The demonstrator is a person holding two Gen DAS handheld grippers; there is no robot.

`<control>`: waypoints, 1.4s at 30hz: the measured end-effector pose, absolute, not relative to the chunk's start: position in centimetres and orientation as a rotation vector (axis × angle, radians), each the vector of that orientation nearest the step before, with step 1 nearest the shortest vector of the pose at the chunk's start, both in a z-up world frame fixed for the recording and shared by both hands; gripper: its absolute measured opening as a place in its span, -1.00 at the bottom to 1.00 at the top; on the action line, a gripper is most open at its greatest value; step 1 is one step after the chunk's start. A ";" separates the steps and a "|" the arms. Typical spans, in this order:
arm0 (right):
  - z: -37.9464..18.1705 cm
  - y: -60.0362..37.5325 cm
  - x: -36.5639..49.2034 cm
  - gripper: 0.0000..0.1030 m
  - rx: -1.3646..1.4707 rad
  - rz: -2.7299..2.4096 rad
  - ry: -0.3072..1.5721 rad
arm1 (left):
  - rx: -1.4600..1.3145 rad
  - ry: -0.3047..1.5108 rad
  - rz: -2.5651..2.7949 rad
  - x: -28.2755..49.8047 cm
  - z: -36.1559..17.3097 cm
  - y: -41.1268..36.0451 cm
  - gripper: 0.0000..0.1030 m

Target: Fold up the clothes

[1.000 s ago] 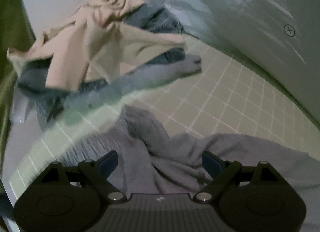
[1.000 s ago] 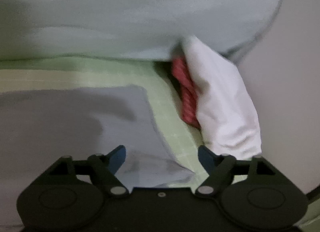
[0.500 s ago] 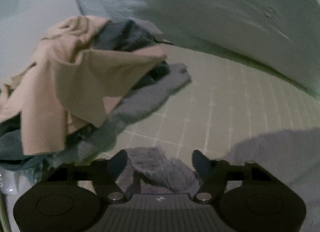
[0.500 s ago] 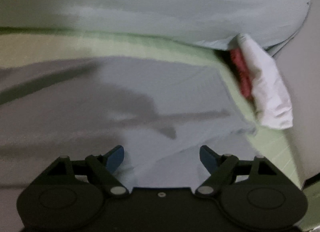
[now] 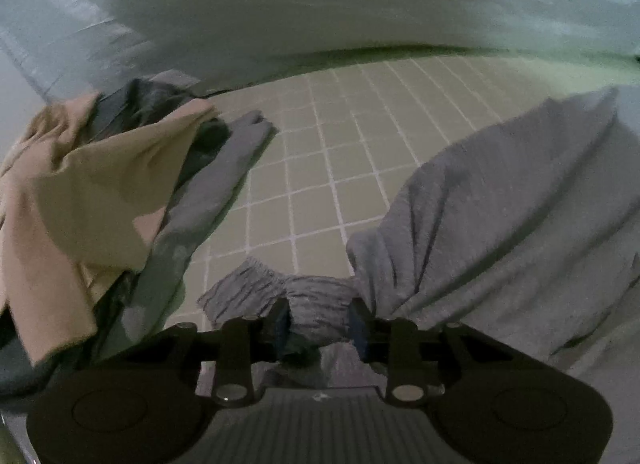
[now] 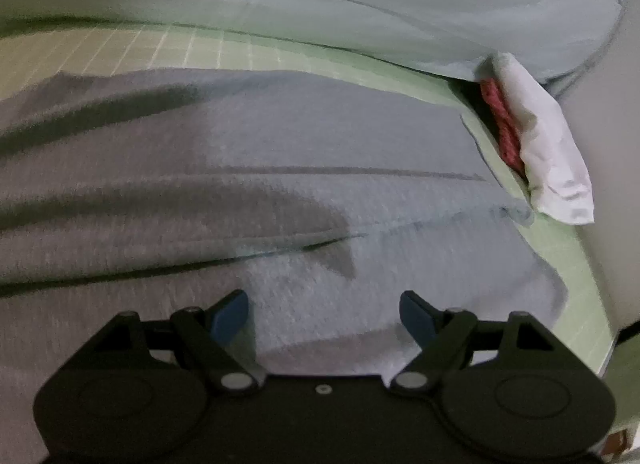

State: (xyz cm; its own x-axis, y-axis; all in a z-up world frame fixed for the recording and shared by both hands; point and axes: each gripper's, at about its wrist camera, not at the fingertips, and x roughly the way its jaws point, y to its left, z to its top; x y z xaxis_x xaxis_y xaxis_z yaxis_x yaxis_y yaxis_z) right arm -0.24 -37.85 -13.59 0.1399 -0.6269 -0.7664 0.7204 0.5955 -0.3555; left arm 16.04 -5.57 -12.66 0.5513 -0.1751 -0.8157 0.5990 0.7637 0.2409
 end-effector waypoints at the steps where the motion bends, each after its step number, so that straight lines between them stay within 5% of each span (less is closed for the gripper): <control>1: -13.6 -37.8 -0.4 0.64 0.126 -0.989 1.036 | 0.546 0.879 -0.494 16.4 -12.8 -5.7 -0.25; 3: -13.7 -37.7 -0.6 0.65 0.167 -1.016 1.014 | 0.513 0.885 -0.512 17.3 -12.6 -5.6 -0.40; 4: -13.7 -37.7 -0.8 0.67 0.188 -1.035 0.999 | 0.482 0.888 -0.516 17.8 -12.4 -5.3 -0.77; 5: -13.8 -37.8 -0.8 0.69 0.200 -1.053 0.986 | 0.425 0.902 -0.515 18.8 -12.0 -4.8 -0.84; 12: -14.0 -38.0 0.0 0.71 0.223 -1.121 0.982 | 0.111 0.855 -0.416 25.2 -8.9 -2.5 -0.86; 15: -14.0 -37.7 0.5 0.71 0.165 -1.109 1.003 | 0.000 0.809 -0.364 27.6 -7.8 -1.7 -0.45; 17: -14.0 -37.6 0.6 0.71 0.139 -1.101 1.013 | -0.074 0.777 -0.329 29.3 -7.0 -1.2 0.26; 24: -13.8 -37.7 0.8 0.71 0.141 -1.104 1.026 | 0.048 0.796 -0.300 24.3 -7.8 0.8 0.55; 33: -13.6 -36.6 0.6 0.71 0.127 -1.050 1.028 | -0.025 0.973 -0.179 15.9 -12.1 5.9 0.57; 36: -13.3 -35.6 0.1 0.71 0.138 -0.998 1.029 | -0.076 0.977 -0.165 15.2 -13.0 6.5 0.29; 39: -12.9 -34.0 -0.7 0.71 0.146 -0.953 1.017 | -0.084 0.952 -0.181 14.5 -13.1 6.6 -0.55; 42: -12.5 -32.3 -1.7 0.71 0.142 -0.916 1.011 | -0.111 0.934 -0.169 14.1 -12.4 7.2 -0.76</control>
